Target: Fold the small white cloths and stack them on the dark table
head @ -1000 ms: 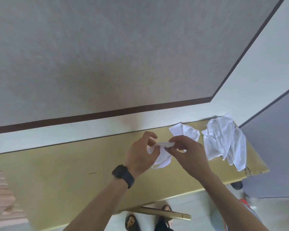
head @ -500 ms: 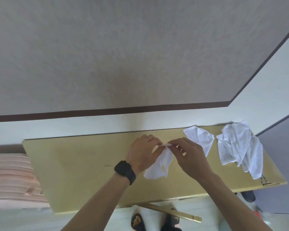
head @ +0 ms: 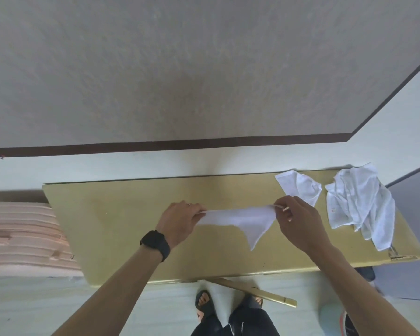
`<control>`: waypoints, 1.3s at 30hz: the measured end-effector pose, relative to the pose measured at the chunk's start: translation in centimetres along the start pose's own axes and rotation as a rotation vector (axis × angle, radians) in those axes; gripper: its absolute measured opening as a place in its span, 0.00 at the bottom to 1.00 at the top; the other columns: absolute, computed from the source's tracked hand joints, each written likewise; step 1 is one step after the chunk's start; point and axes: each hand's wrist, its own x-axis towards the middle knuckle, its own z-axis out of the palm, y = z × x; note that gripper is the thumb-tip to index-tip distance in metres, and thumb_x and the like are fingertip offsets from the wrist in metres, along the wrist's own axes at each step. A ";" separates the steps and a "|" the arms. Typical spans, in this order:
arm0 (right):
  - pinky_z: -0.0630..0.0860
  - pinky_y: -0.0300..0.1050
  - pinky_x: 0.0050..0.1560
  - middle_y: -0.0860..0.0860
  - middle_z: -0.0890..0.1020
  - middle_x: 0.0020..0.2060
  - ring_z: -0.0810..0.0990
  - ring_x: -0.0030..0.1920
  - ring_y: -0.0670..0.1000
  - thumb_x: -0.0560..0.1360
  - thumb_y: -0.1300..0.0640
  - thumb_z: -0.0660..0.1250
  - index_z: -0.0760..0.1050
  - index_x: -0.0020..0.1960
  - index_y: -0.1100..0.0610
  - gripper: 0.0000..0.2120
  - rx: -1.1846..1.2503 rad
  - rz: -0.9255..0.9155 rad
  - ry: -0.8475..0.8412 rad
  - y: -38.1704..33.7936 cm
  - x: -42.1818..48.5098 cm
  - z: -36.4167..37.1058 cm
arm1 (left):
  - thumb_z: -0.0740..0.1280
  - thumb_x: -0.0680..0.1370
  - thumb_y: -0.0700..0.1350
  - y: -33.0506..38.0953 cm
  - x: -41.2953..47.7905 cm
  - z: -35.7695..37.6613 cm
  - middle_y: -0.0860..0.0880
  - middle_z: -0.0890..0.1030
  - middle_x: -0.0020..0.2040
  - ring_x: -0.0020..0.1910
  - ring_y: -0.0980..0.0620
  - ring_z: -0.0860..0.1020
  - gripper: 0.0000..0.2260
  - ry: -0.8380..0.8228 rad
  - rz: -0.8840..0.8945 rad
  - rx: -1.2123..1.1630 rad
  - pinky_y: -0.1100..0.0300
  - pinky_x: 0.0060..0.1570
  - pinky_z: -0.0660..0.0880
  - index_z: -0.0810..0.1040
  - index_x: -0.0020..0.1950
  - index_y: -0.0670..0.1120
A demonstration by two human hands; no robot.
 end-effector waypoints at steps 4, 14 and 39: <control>0.76 0.47 0.36 0.49 0.81 0.42 0.82 0.38 0.54 0.77 0.61 0.65 0.78 0.53 0.51 0.08 -0.139 -0.025 -0.045 1.7 2.1 2.4 | 0.57 0.84 0.54 -1.9 2.2 -1.2 0.51 0.83 0.53 0.52 0.49 0.78 0.15 -0.040 -0.064 0.073 0.56 0.52 0.70 0.79 0.63 0.51; 0.78 0.46 0.38 0.52 0.82 0.55 0.84 0.44 0.57 0.79 0.64 0.64 0.79 0.61 0.56 0.13 -0.172 -0.142 0.057 0.7 10.9 5.3 | 0.67 0.80 0.49 -5.9 8.3 -3.9 0.52 0.84 0.50 0.47 0.48 0.79 0.08 0.188 -0.072 0.180 0.53 0.48 0.76 0.85 0.55 0.52; 0.75 0.46 0.52 0.46 0.78 0.58 0.80 0.54 0.54 0.80 0.58 0.59 0.82 0.57 0.51 0.14 -0.273 0.204 -0.583 7.4 -11.1 15.8 | 0.76 0.72 0.48 -5.8 -11.2 14.7 0.54 0.85 0.45 0.46 0.51 0.81 0.04 -0.257 -0.201 0.108 0.55 0.48 0.76 0.86 0.46 0.54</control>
